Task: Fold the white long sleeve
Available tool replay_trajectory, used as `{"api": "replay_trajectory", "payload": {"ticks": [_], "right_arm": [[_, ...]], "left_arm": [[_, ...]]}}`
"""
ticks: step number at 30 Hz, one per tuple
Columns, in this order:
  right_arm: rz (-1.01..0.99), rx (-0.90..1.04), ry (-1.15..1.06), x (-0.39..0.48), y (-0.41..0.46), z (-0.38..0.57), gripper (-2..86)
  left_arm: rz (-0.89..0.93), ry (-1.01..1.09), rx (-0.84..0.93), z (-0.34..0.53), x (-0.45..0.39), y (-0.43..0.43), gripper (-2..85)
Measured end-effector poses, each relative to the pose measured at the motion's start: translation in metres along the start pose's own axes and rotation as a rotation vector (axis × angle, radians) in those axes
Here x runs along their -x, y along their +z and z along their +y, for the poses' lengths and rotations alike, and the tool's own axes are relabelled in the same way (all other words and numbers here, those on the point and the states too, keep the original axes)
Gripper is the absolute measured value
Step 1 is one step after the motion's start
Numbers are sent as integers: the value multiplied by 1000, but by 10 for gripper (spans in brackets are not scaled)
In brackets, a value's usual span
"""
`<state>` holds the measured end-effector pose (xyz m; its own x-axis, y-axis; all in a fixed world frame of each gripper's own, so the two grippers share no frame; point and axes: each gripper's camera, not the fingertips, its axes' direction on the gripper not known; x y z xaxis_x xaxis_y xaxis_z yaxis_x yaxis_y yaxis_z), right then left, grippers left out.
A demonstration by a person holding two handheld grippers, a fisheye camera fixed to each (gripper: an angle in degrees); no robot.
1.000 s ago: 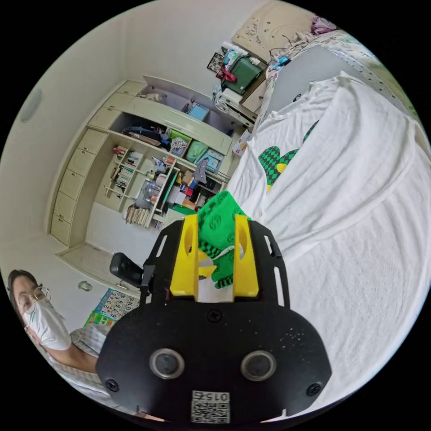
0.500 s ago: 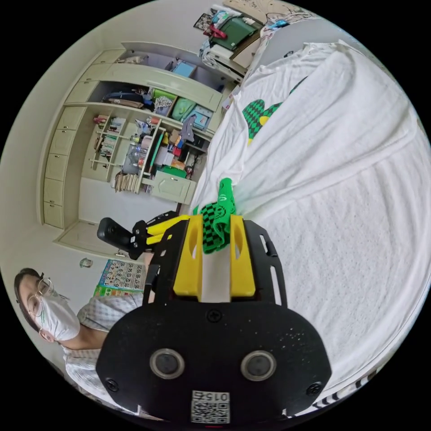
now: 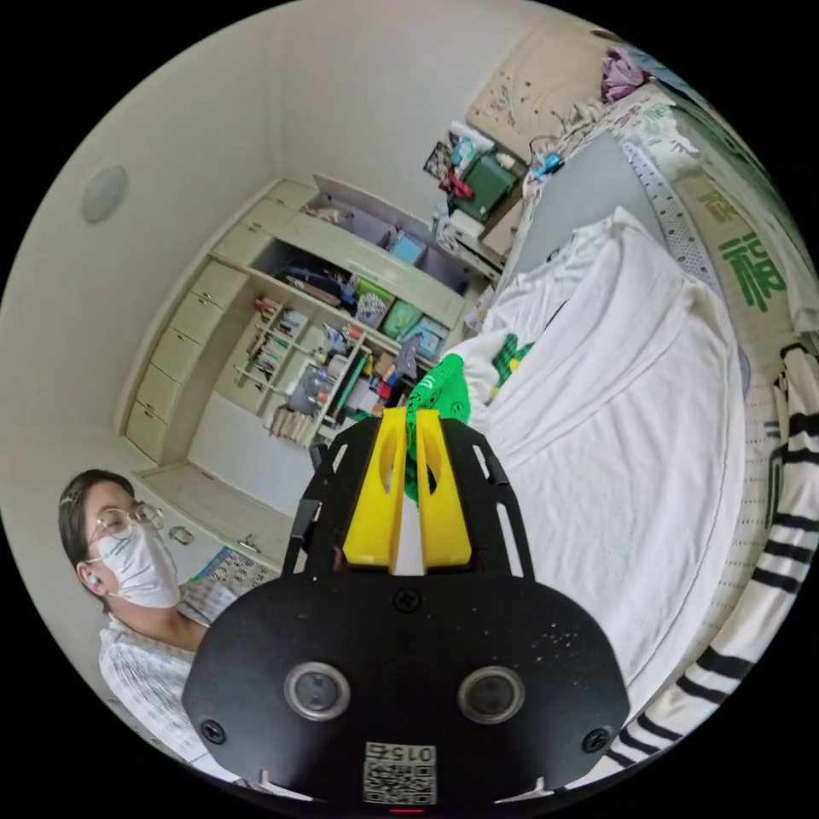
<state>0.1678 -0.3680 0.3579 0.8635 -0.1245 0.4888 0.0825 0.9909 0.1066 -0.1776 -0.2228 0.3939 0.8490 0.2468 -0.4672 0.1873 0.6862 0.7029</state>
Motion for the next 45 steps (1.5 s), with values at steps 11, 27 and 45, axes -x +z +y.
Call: {"api": "replay_trajectory", "payload": {"ticks": [11, 27, 45], "right_arm": [[21, 6, 30, -6, 6, 1, 5], [248, 38, 137, -43, 56, 18, 13], [723, 512, -492, 94, 329, 72, 109]], "left_arm": [[-310, 119, 68, -41, 8, 58, 111], [-439, 335, 216, -121, 34, 159, 17], [-437, 353, 256, -124, 42, 169, 12]]}}
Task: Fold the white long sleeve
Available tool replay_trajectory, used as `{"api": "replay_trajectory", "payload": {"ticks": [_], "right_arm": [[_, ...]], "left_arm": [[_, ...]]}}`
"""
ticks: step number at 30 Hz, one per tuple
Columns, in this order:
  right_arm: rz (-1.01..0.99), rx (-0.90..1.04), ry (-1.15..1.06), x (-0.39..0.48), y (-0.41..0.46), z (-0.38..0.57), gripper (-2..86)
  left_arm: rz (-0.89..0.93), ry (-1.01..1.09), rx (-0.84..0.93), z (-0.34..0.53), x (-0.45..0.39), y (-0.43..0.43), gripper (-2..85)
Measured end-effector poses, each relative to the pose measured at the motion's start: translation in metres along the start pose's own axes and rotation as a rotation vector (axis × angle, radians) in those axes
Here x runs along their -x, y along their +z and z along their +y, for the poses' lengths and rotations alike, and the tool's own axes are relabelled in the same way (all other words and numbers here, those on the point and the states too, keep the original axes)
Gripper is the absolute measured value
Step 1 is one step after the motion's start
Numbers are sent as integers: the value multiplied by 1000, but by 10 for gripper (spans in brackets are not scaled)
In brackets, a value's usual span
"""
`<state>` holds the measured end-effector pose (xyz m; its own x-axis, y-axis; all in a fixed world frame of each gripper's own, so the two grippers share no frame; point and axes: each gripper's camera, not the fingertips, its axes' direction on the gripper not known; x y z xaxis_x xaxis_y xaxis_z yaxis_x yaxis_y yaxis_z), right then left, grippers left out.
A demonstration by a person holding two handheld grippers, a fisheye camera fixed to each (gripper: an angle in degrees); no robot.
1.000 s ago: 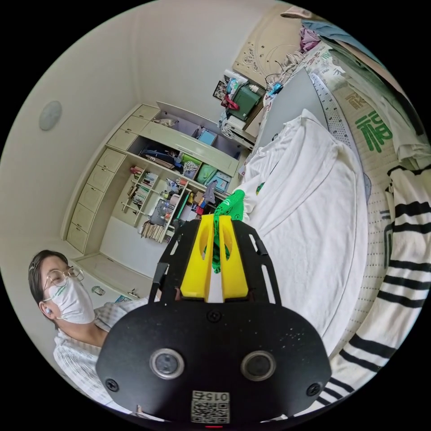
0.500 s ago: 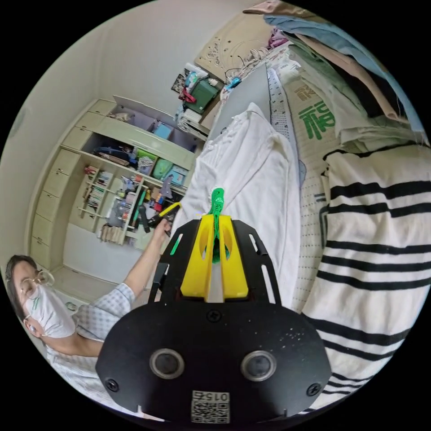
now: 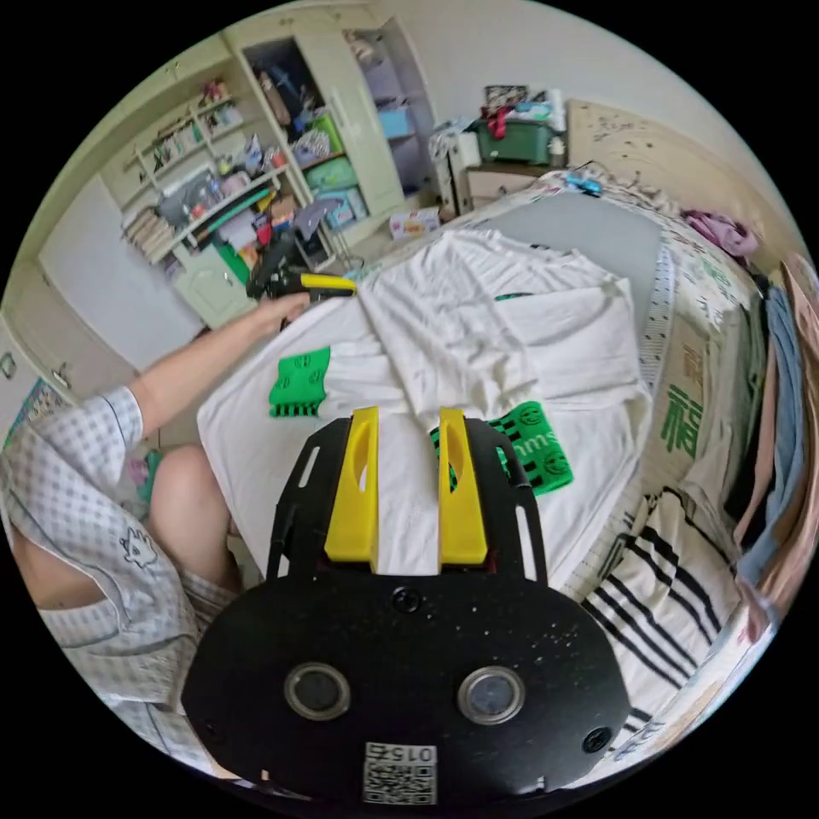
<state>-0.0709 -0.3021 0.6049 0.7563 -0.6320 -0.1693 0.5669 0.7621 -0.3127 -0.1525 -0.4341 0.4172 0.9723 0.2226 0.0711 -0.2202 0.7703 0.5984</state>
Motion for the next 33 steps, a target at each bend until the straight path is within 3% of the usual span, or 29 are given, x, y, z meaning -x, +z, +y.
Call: {"api": "replay_trajectory", "payload": {"ticks": [4, 11, 20, 25, 33], "right_arm": [[41, 44, -38, 21, 34, -12, 102], [103, 156, -25, 36, 61, -9, 4], [84, 271, -8, 45, 76, -2, -7], [40, 203, 42, 32, 57, 11, -5], [-49, -320, 336, 25, -57, 78, -3]], "left_arm": [[-1, -2, 5, -1, 2, 0, 13], [43, -31, 9, -1, 16, -5, 13], [17, -38, 31, 0, 17, -11, 14], [35, -100, 57, 6, 26, -27, 15], [20, -216, -35, 110, 29, -142, 16]]}}
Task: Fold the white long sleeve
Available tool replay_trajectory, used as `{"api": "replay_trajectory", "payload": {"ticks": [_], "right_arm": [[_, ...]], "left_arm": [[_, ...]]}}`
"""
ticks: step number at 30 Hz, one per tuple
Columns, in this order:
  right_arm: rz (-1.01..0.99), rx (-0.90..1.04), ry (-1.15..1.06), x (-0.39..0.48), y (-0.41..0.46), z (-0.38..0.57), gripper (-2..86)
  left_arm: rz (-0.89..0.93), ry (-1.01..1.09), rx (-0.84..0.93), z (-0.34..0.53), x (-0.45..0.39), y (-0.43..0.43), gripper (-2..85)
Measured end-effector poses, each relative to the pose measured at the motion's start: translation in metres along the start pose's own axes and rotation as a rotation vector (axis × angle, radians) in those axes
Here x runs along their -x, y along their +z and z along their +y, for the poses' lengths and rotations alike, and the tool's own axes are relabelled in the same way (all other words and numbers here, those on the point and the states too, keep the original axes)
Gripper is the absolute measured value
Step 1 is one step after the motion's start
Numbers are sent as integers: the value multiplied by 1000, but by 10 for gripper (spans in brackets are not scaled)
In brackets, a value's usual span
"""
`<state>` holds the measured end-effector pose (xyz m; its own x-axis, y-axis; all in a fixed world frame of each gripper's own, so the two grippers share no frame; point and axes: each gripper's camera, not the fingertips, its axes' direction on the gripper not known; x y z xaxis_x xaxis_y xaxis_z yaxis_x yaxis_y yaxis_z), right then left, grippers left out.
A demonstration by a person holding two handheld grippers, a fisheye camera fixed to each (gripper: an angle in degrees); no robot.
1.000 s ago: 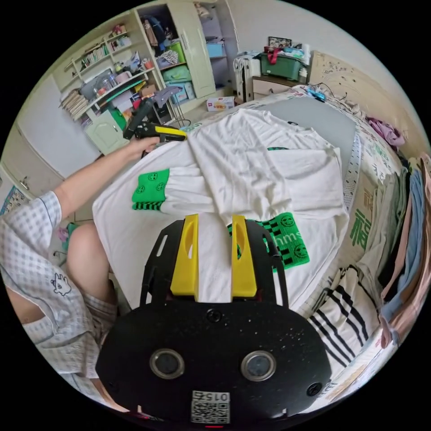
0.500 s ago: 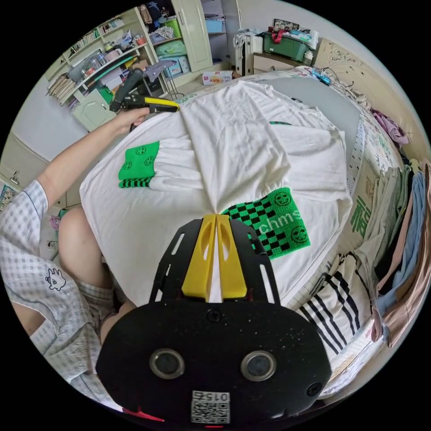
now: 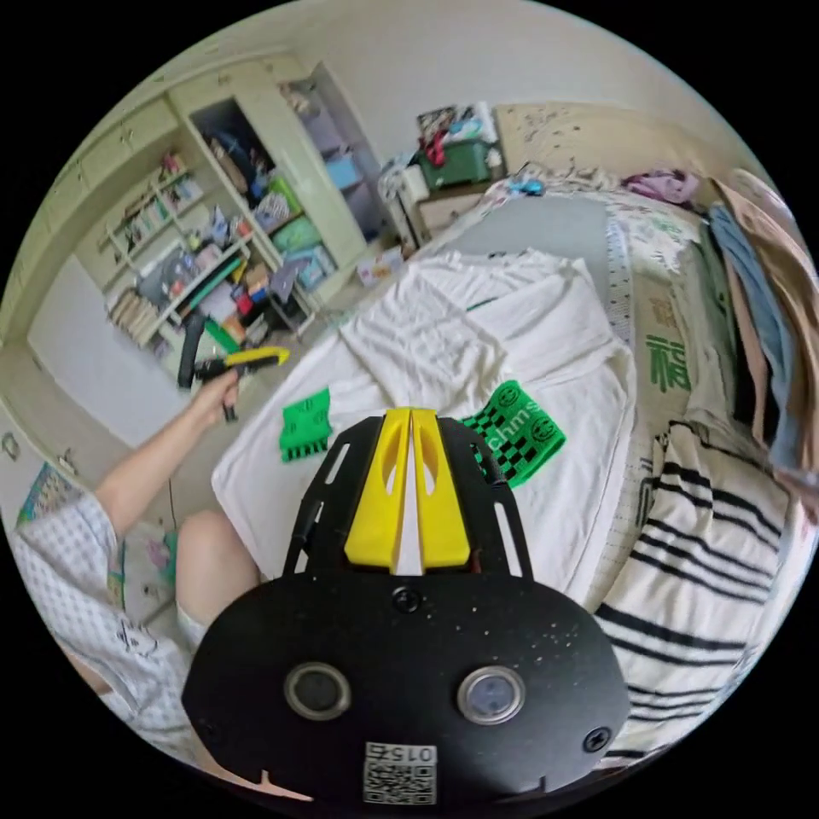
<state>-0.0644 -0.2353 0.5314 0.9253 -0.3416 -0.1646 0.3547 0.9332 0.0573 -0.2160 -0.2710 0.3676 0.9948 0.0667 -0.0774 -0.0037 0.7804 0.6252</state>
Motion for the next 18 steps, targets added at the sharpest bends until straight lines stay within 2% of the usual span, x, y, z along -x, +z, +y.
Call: {"api": "replay_trajectory", "payload": {"ticks": [3, 8, 18], "right_arm": [[-28, -133, 40, 10, -35, 40, -2], [57, -287, 50, 34, -84, 70, -3], [7, -138, 106, 12, -94, 78, -3]], "left_arm": [[15, 20, -37, 40, -1, -44, 16], [35, -10, -52, 84, 4, -88, 15], [40, -1, -101, 111, -20, -153, 14]]}}
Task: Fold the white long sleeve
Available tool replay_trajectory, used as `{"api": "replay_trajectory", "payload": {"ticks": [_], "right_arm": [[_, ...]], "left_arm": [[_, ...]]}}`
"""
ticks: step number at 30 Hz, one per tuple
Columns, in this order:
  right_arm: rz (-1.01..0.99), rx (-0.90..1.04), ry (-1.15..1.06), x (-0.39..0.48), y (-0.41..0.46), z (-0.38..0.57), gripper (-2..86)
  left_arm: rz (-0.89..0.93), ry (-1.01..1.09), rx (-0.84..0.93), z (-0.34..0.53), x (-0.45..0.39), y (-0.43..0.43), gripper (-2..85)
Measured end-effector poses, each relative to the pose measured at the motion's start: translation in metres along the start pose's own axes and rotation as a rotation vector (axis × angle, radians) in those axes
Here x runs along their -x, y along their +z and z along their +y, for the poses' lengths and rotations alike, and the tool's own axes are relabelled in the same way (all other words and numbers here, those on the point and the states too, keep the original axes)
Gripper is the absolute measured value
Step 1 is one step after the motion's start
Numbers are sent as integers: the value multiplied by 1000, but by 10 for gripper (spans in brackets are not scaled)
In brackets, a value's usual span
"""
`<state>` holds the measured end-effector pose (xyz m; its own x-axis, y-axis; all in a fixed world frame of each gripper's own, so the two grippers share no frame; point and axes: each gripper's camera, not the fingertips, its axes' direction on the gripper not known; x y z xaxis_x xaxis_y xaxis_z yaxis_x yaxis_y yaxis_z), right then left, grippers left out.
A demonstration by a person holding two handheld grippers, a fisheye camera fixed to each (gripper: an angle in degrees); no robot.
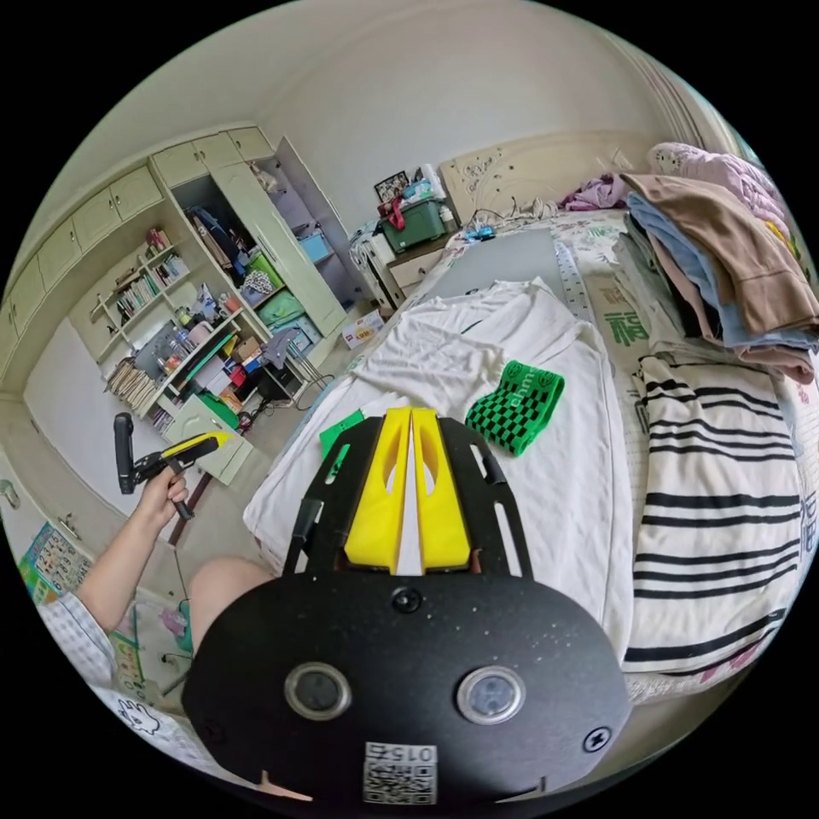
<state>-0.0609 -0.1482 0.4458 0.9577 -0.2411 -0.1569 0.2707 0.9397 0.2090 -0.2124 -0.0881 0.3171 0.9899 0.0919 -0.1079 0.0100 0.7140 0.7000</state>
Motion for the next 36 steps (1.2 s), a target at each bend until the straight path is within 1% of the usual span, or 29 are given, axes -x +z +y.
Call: {"api": "replay_trajectory", "payload": {"ticks": [4, 8, 13, 16, 17, 19, 21, 22, 26, 28, 30, 32, 34, 36], "right_arm": [[-95, -34, 53, -15, -6, -1, -3], [-116, -42, 14, -19, -9, -5, -3], [-166, -106, 9, -49, -23, -14, 0], [-231, -141, 100, -88, -18, -24, 6], [-259, -127, 92, -99, -11, -33, 13], [-219, -66, 57, -112, 3, -51, 27], [-106, 13, -36, -123, 23, -77, 53], [-88, 29, -53, -126, 28, -84, 58], [-52, 123, -156, -147, 71, -128, 87], [-12, 201, -194, -157, 100, -142, 102], [8, 367, -222, -173, 144, -152, 122], [-13, 440, -237, -185, 165, -151, 118], [-5, 407, -257, -193, 167, -147, 79], [-1, 402, -272, -203, 168, -144, 13]], "left_arm": [[-31, 53, -7, -6, -17, -12, 17], [-40, 78, 16, -23, -29, -4, 29], [48, -25, 7, -51, -25, 25, 43], [106, -76, -15, -77, -20, 46, 46], [112, -79, -18, -91, -19, 54, 47], [106, -81, -19, -115, -16, 69, 48], [108, -60, -22, -148, -15, 94, 50], [105, -51, -21, -157, -16, 102, 50], [86, -22, 29, -214, -25, 174, 54], [109, -24, 47, -235, -30, 210, 54], [116, -24, 71, -260, -40, 259, 54], [110, -21, 102, -275, -47, 297, 54], [101, -16, 135, -287, -53, 332, 52], [98, -14, 166, -299, -62, 371, 44]]}}
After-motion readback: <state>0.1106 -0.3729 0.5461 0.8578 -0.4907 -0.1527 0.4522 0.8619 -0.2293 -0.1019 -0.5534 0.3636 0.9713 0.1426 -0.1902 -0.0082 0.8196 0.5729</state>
